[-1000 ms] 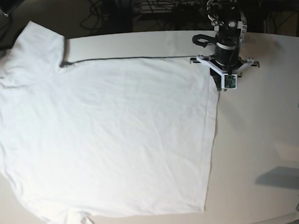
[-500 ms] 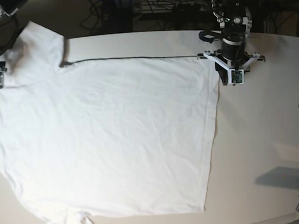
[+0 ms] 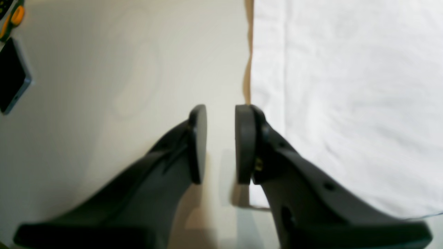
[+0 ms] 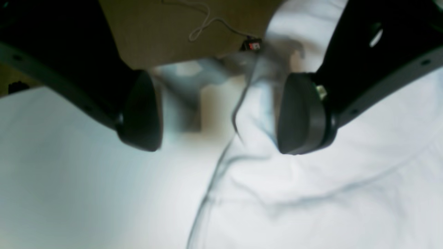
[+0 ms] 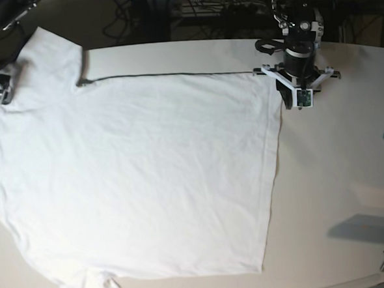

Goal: Fold the T-shirt properly

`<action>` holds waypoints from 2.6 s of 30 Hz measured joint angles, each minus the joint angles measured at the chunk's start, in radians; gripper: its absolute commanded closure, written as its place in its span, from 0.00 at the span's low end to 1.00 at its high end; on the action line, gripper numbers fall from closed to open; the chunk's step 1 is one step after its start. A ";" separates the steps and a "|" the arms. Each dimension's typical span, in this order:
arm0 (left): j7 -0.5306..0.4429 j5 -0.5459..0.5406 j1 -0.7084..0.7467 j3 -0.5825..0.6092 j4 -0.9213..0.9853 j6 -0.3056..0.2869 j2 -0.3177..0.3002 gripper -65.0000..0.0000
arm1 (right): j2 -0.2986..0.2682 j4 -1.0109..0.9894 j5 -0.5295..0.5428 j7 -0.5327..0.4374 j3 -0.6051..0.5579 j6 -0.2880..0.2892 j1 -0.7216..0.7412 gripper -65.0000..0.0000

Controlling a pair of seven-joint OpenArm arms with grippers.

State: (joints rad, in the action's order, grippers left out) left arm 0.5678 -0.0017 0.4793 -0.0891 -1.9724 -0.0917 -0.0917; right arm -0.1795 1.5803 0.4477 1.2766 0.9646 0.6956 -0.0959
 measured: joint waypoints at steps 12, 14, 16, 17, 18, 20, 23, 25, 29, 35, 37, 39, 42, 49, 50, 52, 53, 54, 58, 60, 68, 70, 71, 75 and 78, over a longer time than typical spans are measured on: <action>0.000 0.000 0.003 -0.001 0.000 0.000 0.000 0.77 | -0.047 -0.134 0.081 -0.019 -0.002 0.008 0.052 0.22; 0.000 -0.003 0.004 0.000 0.001 -0.003 0.000 0.77 | -0.072 -0.177 0.105 -0.026 -0.002 0.004 0.056 0.22; 0.000 -0.002 0.005 -0.001 0.002 -0.003 0.000 0.77 | -0.074 -0.195 0.133 -0.050 -0.002 0.003 0.057 0.22; 0.000 -0.002 0.006 -0.001 0.002 -0.003 0.000 0.77 | -0.074 -0.201 0.148 -0.055 -0.002 0.004 0.055 0.22; 0.000 -0.003 0.006 -0.001 0.002 -0.003 0.000 0.77 | -0.076 -0.203 0.149 -0.055 -0.002 0.004 0.055 0.22; 0.000 -0.002 0.006 -0.001 0.002 -0.003 0.000 0.77 | -0.080 -0.203 0.148 -0.051 -0.017 0.004 0.054 0.24; 0.000 -0.002 0.006 -0.001 0.002 -0.003 0.000 0.77 | -0.086 -0.202 0.141 -0.056 -0.057 0.003 0.051 0.40; 0.001 -0.002 0.006 -0.001 0.002 -0.003 0.003 0.77 | -0.083 -0.202 0.141 -0.057 -0.075 0.003 0.052 0.50; 0.001 -0.003 0.006 -0.001 0.002 -0.003 0.003 0.76 | -0.080 -0.202 0.142 -0.057 -0.079 0.003 0.051 0.58; 0.008 -0.286 0.028 -0.065 0.002 -0.012 -0.001 0.59 | -0.077 -0.203 0.142 -0.044 -0.082 0.003 0.051 0.95; 0.045 -0.404 0.037 -0.126 0.004 0.004 -0.010 0.54 | -0.080 -0.204 0.144 -0.048 -0.101 -0.001 0.048 1.00; 0.105 -0.475 0.040 -0.166 0.006 0.012 -0.028 0.53 | -0.083 -0.204 0.145 -0.049 -0.124 0.000 0.046 0.99; 0.150 -0.562 0.054 -0.163 0.007 0.008 -0.063 0.52 | -0.080 -0.204 0.145 -0.056 -0.135 0.000 0.048 0.99; 0.157 -0.722 0.106 -0.161 0.008 0.009 -0.092 0.52 | -0.080 -0.204 0.148 -0.056 -0.139 0.000 0.048 0.99; 0.157 -0.739 0.110 -0.161 0.008 0.008 -0.092 0.52 | -0.080 -0.204 0.149 -0.056 -0.139 0.000 0.048 0.99; 0.158 -0.743 0.126 -0.159 0.008 0.008 -0.089 0.52 | -0.080 -0.204 0.149 -0.056 -0.140 0.000 0.048 0.99; 0.158 -0.740 0.133 -0.160 0.008 0.009 -0.085 0.52 | -0.080 -0.204 0.148 -0.056 -0.140 0.000 0.048 0.99; 0.158 -0.741 0.134 -0.160 0.016 0.008 -0.086 0.52 | -0.080 -0.204 0.149 -0.056 -0.140 0.000 0.048 0.99; 0.154 -0.745 0.115 -0.160 0.094 0.008 -0.085 0.53 | -0.080 -0.204 0.149 -0.056 -0.140 0.000 0.048 0.99; 0.136 -0.752 0.107 -0.163 0.120 0.003 -0.086 0.53 | -0.080 -0.204 0.149 -0.056 -0.140 0.000 0.048 0.99; 0.100 -0.754 0.036 -0.140 0.181 -0.008 -0.091 0.53 | -0.080 -0.204 0.149 -0.056 -0.140 0.000 0.048 0.99; 0.099 -0.751 0.026 -0.098 0.179 -0.002 -0.100 0.53 | -0.080 -0.204 0.149 -0.057 -0.140 0.000 0.048 0.99; 0.095 -0.751 0.023 -0.082 0.177 -0.002 -0.099 0.53 | -0.080 -0.204 0.149 -0.057 -0.140 0.000 0.048 0.99; 0.085 -0.752 0.023 -0.021 0.172 -0.003 -0.094 0.53 | -0.080 -0.204 0.149 -0.056 -0.140 0.000 0.048 0.99; 0.075 -0.756 0.023 0.007 0.173 -0.008 -0.094 0.53 | -0.080 -0.204 0.149 -0.056 -0.141 0.000 0.048 0.99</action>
State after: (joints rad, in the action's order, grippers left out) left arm 0.6426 -0.7578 0.5018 -0.0822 -1.7992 -0.0994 -0.1856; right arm -0.2596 1.3766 0.5968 1.2205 0.8238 0.6960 -0.0475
